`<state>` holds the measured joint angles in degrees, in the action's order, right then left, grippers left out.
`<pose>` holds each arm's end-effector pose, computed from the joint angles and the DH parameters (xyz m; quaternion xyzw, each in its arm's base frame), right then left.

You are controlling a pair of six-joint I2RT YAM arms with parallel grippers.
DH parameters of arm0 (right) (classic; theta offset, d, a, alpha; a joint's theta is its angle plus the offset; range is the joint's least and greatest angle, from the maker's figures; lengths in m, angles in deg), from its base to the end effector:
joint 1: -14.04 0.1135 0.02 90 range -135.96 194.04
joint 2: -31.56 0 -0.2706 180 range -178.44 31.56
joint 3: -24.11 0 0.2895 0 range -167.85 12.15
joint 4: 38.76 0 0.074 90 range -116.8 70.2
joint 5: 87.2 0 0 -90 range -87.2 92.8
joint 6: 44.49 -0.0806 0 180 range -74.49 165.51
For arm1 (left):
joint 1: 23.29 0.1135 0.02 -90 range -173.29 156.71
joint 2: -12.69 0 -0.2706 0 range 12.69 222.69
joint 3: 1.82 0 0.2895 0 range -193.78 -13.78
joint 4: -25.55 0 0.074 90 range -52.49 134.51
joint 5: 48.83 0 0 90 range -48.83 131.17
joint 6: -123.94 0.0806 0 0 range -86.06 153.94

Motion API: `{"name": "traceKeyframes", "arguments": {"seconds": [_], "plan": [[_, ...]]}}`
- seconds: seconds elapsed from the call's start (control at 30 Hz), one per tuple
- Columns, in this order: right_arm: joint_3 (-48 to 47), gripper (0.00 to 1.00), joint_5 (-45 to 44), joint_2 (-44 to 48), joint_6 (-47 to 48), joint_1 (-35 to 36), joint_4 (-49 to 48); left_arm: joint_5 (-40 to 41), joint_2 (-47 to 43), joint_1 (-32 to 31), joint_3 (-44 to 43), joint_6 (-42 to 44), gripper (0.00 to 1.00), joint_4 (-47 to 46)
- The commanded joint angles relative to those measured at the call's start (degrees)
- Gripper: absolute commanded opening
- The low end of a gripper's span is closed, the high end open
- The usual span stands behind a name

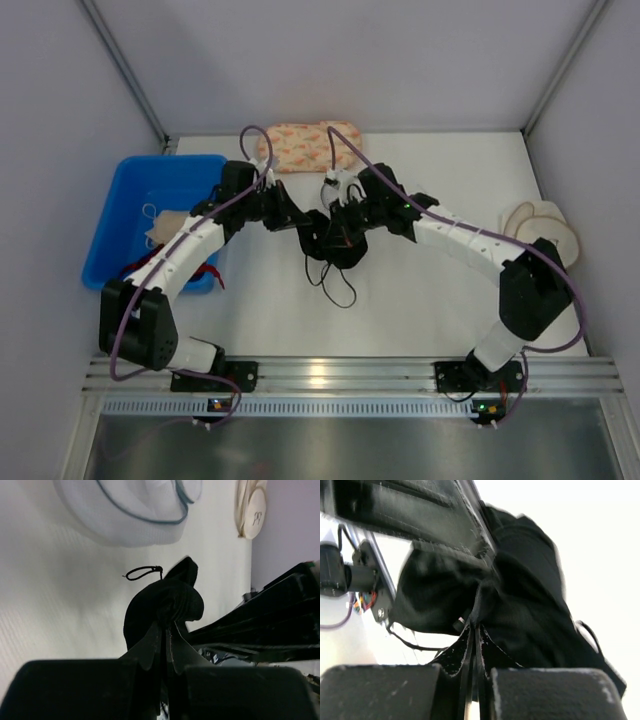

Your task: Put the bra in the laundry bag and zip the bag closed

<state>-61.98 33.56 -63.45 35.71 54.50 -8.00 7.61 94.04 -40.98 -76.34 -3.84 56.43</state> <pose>0.3079 0.3168 0.2467 -0.3395 0.8118 0.3914 0.2692 0.3470 -0.1574 0.2602 -0.0246 0.8685 -0.4257 0.2528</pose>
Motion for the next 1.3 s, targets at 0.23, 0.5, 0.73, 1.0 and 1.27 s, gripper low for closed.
{"name": "traceKeyframes", "arguments": {"seconds": [0.23,0.5,0.73,1.0,1.27], "plan": [[21.03,0.00,13.62,21.34,6.89,-16.82,2.79,-4.32,-3.56,0.12,9.83,8.60,0.05,-4.32],[26.68,0.00,12.12,20.83,9.27,-26.91,7.99,-0.10,3.12,0.20,11.50,19.48,0.00,-4.94],[7.43,0.02,18.89,14.40,29.47,-31.06,38.04,-21.87,9.01,0.20,2.19,38.99,0.00,12.45],[24.80,0.67,6.96,26.17,36.77,-22.75,14.18,-25.60,9.71,-1.03,4.91,30.49,0.00,12.46],[37.99,0.79,-2.81,30.76,51.09,-4.45,-9.81,-23.92,16.74,-0.94,2.45,29.87,0.00,12.46]]}}
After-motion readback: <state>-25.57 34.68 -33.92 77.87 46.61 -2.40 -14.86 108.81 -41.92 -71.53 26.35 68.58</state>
